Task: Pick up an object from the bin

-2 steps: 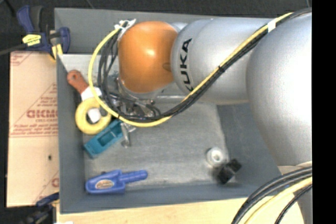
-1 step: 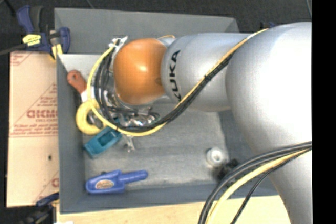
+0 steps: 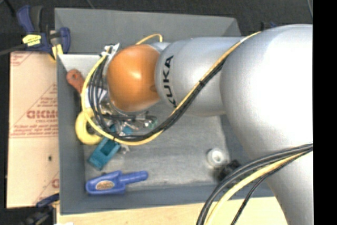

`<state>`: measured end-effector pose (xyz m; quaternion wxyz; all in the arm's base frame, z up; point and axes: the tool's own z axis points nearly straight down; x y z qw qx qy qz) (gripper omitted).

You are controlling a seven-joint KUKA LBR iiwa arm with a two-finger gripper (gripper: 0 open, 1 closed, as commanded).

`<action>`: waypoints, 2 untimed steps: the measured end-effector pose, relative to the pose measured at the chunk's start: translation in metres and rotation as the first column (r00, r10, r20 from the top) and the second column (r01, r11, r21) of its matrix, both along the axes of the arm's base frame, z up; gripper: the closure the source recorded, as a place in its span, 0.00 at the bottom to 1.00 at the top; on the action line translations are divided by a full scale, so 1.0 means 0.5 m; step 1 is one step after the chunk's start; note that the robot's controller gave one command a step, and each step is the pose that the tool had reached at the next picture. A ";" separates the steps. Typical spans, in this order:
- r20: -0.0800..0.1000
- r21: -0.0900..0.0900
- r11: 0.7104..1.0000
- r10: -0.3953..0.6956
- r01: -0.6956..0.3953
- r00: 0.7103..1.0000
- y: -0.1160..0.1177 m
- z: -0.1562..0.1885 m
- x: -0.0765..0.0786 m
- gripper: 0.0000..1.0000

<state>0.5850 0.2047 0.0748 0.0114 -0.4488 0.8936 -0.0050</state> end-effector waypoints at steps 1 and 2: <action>0.000 0.000 1.000 0.000 0.000 1.000 0.000 0.000 0.000 1.00; -0.004 -0.001 1.000 -0.001 0.001 1.000 -0.001 0.007 -0.002 1.00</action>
Offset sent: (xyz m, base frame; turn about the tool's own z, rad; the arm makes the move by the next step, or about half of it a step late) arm 0.0001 -0.0001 0.0464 0.0000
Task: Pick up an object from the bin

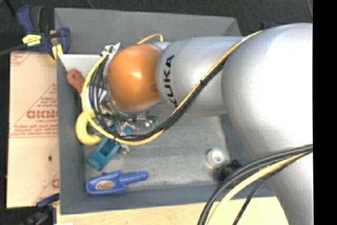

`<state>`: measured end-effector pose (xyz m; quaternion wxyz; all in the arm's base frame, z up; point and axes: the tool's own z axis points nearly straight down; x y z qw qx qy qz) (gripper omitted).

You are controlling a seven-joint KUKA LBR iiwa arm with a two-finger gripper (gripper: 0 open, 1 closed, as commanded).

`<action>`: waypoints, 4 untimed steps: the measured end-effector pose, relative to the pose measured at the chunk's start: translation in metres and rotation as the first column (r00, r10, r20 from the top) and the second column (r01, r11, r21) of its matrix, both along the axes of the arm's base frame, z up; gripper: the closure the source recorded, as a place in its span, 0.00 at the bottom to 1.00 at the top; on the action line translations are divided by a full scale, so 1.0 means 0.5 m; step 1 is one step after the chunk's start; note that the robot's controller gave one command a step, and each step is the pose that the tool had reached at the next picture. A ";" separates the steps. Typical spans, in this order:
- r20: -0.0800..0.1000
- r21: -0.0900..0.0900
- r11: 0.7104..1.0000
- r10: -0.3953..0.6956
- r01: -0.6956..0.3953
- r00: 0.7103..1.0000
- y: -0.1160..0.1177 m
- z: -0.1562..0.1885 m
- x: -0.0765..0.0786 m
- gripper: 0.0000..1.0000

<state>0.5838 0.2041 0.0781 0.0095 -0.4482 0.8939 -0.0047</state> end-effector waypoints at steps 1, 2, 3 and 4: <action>-0.004 0.000 1.000 -0.001 0.001 1.000 0.000 0.024 -0.002 1.00; 0.000 0.001 1.000 -0.002 0.002 1.000 0.001 0.043 -0.001 1.00; 0.001 0.002 1.000 -0.003 0.003 1.000 0.001 0.049 -0.001 1.00; -0.006 0.000 1.000 -0.004 0.004 1.000 0.000 0.058 -0.005 1.00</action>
Offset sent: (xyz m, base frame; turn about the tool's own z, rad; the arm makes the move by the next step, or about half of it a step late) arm -0.0002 0.0000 0.0284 0.0000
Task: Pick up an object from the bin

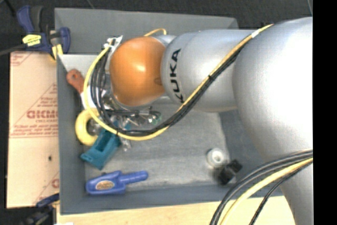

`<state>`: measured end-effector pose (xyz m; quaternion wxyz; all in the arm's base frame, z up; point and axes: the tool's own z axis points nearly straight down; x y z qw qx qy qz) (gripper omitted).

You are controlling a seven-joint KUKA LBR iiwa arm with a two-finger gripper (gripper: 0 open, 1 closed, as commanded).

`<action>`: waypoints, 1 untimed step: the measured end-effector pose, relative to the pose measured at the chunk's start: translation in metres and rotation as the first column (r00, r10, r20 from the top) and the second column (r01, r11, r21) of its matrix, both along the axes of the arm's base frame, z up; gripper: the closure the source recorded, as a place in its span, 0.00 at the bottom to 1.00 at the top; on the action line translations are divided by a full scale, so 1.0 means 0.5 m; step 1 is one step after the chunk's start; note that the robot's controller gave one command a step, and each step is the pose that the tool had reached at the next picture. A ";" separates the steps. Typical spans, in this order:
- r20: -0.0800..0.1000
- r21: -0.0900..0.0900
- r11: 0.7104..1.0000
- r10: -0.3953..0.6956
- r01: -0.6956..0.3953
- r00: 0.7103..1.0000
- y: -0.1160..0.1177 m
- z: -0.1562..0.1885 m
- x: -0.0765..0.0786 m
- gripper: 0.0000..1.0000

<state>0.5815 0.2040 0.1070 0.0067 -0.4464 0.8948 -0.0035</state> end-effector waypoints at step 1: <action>0.000 -0.001 1.000 -0.001 0.001 1.000 -0.001 0.027 0.000 1.00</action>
Offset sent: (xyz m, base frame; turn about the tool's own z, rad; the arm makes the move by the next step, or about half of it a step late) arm 0.0000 0.0001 0.0080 0.0000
